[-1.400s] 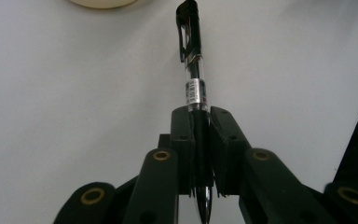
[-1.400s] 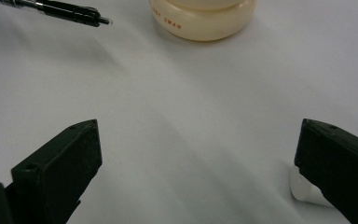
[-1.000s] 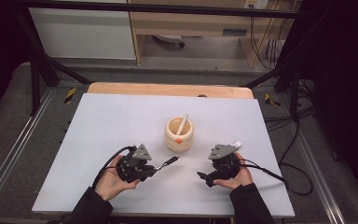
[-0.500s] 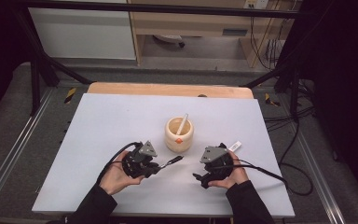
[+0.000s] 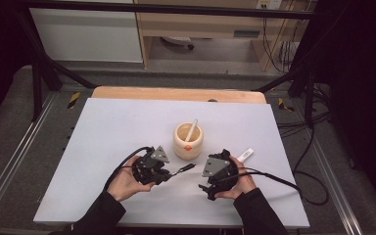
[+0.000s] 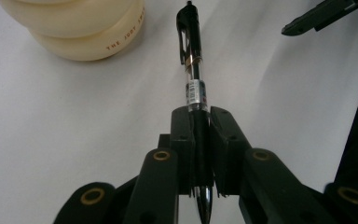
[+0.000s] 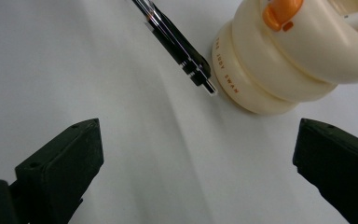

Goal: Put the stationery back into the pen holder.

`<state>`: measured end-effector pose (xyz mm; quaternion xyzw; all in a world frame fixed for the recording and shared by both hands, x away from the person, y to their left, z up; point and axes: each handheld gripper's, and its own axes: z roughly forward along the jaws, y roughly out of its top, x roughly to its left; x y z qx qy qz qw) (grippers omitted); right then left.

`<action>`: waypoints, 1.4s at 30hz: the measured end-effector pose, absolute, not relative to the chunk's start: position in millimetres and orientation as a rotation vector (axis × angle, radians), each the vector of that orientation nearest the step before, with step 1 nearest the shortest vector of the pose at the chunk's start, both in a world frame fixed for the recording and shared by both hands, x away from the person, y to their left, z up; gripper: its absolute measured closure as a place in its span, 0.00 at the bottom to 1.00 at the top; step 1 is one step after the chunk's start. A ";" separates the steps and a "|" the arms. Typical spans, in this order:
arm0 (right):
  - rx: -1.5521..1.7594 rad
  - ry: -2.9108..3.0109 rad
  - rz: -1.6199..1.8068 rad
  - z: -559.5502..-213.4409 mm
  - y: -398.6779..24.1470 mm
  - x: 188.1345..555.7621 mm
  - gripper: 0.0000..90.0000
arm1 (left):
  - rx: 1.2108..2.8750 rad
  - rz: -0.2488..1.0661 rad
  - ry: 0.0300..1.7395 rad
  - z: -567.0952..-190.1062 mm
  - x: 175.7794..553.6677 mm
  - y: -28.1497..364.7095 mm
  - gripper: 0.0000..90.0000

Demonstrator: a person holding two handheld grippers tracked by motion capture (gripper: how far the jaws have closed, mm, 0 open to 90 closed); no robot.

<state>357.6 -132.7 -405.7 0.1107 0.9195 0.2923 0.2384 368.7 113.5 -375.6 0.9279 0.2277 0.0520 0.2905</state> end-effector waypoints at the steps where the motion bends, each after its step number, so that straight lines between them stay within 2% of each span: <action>1: 0.293 2.518 0.797 -405.1 -131.5 356.8 0.03 | 2.477 0.138 0.605 -374.6 369.0 112.2 0.89; 15: 0.164 2.493 0.749 -399.6 -120.2 350.8 0.02 | 2.490 0.122 0.595 -368.9 374.1 97.8 0.89; 21: 0.078 2.472 0.731 -401.5 -114.6 346.4 0.04 | 2.486 0.112 0.592 -365.0 374.8 89.1 0.89; 31: -0.022 2.432 0.731 -402.3 -115.7 345.4 0.12 | 2.510 0.108 0.587 -359.8 376.4 73.5 0.89; 42: -0.086 2.410 0.714 -403.1 -117.4 344.5 0.28 | 2.525 0.105 0.566 -353.2 376.9 57.3 0.89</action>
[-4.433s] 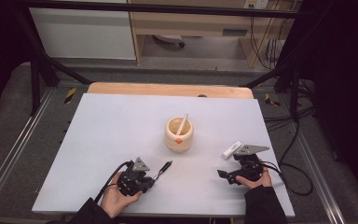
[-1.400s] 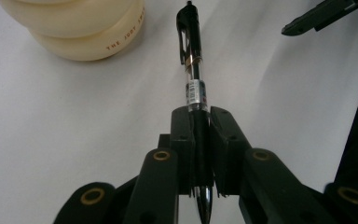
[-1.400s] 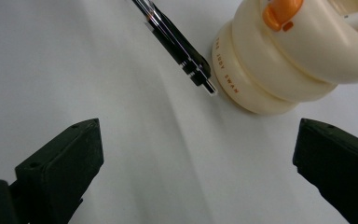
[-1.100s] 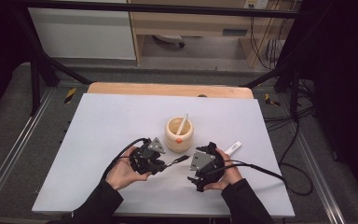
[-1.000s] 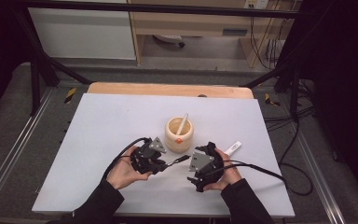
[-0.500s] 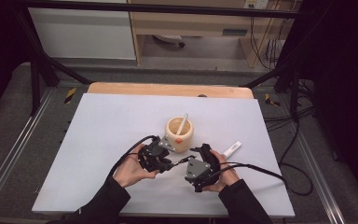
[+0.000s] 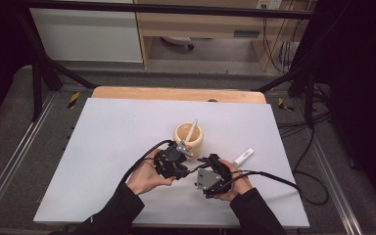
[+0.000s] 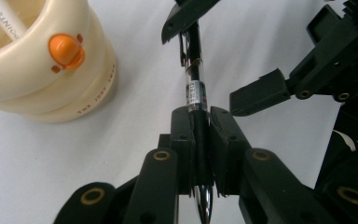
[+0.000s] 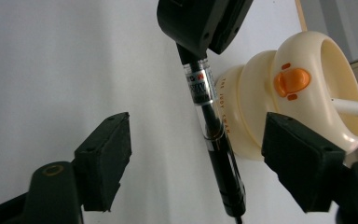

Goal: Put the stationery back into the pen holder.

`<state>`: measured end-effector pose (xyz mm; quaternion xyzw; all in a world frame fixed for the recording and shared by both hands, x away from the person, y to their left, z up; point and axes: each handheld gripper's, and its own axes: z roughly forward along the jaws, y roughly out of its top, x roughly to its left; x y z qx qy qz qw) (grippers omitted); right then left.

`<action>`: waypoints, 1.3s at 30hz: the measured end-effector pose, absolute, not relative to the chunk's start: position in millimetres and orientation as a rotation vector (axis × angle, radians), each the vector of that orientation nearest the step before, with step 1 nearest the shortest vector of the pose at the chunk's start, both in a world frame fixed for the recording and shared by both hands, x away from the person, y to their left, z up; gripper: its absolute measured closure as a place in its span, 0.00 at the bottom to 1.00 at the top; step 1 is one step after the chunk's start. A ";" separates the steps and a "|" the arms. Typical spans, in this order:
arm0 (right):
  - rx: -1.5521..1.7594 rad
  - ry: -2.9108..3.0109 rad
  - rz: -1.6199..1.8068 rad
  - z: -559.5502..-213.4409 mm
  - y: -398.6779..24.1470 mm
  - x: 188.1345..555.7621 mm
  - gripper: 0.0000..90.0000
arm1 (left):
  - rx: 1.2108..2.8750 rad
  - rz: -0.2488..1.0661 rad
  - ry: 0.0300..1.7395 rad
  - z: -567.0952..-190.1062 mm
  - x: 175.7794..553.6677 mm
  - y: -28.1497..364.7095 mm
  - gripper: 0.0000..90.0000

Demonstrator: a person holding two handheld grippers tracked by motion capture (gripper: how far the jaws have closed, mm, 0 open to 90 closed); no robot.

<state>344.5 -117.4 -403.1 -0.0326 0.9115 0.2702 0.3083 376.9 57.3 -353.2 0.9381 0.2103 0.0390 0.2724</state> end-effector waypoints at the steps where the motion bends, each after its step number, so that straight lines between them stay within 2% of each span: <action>1: -0.113 2.407 0.702 -402.2 -118.0 345.2 0.29 | 2.526 0.103 0.564 -352.8 376.9 55.8 0.89; 21: -0.250 2.350 0.677 -402.8 -118.6 343.7 0.68 | 2.559 0.096 0.549 -354.2 375.2 46.3 0.89; 35: -0.304 2.351 0.681 -403.7 -119.0 342.1 0.85 | 2.572 0.091 0.550 -356.2 375.6 43.9 0.89; 39: -0.321 2.348 0.679 -404.3 -118.8 341.9 0.87 | 2.568 0.090 0.552 -356.0 375.8 44.0 0.89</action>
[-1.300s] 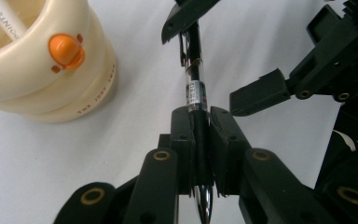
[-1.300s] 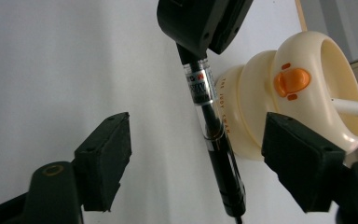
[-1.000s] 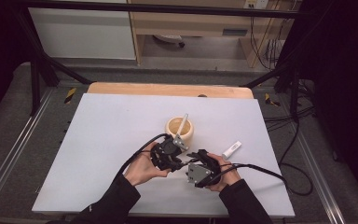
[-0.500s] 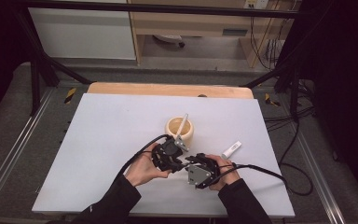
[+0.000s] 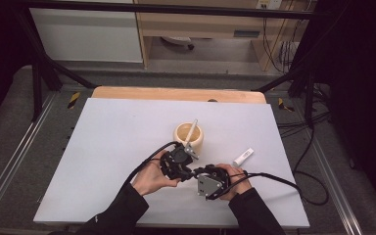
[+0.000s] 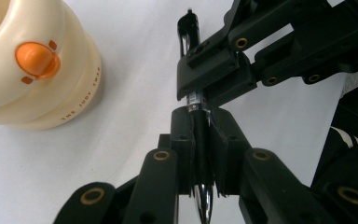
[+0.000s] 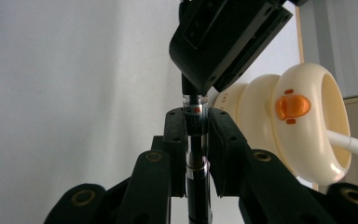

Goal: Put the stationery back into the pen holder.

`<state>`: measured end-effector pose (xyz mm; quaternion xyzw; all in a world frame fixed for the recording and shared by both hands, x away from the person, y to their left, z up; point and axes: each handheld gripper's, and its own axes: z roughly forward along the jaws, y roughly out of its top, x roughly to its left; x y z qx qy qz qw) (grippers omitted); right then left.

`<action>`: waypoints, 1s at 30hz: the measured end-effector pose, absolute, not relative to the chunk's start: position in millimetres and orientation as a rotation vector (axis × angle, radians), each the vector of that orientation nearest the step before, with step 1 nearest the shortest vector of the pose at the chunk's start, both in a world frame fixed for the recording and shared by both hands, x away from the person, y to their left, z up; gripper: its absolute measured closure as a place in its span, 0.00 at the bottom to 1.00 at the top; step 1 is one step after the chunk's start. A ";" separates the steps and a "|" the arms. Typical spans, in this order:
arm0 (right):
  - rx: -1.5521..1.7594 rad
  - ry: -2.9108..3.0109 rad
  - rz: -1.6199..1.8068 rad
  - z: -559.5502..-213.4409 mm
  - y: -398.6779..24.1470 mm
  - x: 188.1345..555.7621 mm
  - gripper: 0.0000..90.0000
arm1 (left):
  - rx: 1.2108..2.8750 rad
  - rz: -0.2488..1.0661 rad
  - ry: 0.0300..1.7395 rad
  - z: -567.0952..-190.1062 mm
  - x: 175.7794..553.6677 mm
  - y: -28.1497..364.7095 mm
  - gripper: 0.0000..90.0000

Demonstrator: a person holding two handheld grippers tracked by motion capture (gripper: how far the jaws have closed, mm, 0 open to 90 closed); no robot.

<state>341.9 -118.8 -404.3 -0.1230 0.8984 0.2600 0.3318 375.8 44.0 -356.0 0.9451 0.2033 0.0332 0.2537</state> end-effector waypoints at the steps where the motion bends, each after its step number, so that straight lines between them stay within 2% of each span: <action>1: -0.329 2.347 0.677 -404.4 -118.8 341.9 0.88 | 2.567 0.086 0.552 -355.9 376.0 44.2 0.89; 10: -0.325 2.346 0.679 -402.4 -120.0 342.3 0.89 | 2.530 0.120 0.541 -354.9 375.2 47.1 0.86; 22: -0.204 2.375 0.671 -400.1 -134.1 350.0 0.89 | 2.421 0.229 0.545 -345.6 373.5 82.6 0.51; 30: -0.136 2.383 0.679 -396.5 -141.9 354.1 0.89 | 2.377 0.279 0.599 -357.4 373.4 111.4 0.29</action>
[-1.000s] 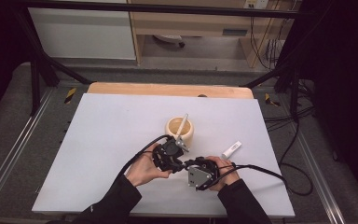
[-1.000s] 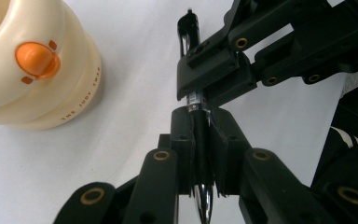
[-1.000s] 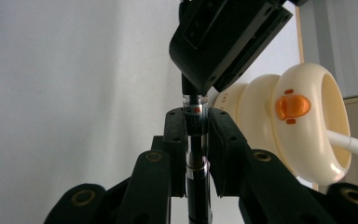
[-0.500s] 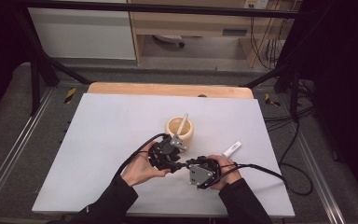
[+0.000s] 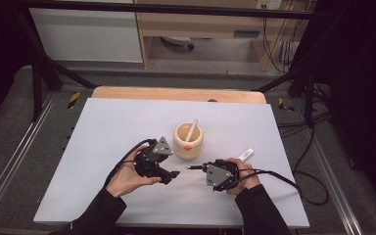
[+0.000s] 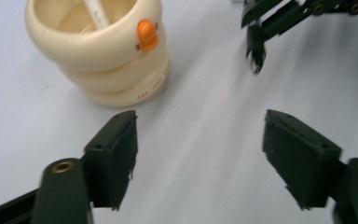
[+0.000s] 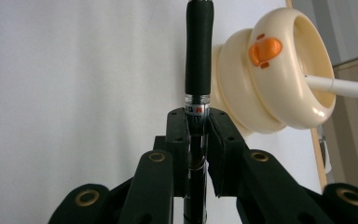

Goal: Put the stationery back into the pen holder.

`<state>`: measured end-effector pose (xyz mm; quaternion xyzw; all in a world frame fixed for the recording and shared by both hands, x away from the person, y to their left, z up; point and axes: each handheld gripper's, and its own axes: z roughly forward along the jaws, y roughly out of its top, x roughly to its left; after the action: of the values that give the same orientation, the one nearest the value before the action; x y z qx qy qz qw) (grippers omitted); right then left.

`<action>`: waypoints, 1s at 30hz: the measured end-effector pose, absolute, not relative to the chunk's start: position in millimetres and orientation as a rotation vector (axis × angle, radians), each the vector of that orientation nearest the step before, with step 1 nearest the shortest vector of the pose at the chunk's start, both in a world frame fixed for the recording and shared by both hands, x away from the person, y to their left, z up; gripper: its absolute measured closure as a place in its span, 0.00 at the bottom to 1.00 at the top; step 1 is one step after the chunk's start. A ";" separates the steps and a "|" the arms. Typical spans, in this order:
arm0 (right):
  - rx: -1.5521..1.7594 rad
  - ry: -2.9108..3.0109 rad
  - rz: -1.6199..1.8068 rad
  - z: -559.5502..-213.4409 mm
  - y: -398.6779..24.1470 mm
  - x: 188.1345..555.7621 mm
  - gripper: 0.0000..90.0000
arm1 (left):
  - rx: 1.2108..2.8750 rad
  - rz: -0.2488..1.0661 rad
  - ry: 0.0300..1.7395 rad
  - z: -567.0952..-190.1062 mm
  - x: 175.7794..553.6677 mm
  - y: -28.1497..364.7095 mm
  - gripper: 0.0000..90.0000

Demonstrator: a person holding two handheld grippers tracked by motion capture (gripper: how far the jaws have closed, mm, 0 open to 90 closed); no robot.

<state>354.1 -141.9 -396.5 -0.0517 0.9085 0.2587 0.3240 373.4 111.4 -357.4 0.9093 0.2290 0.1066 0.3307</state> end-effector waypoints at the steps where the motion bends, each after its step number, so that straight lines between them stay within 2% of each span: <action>1: -0.133 2.383 0.680 -396.1 -142.9 354.9 0.89 | 2.370 0.284 0.607 -359.9 372.9 114.9 0.27; 16: 0.005 2.388 0.736 -386.7 -156.9 359.8 0.89 | 2.290 0.361 0.738 -393.2 366.4 169.8 0.07; 30: 0.192 2.378 0.833 -377.3 -169.1 364.2 0.89 | 2.191 0.410 0.910 -415.8 360.5 222.7 0.05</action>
<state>364.2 -169.1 -377.3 0.0722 0.8970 0.3140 0.3027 360.5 222.7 -415.8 0.8494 0.3529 0.1589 0.3587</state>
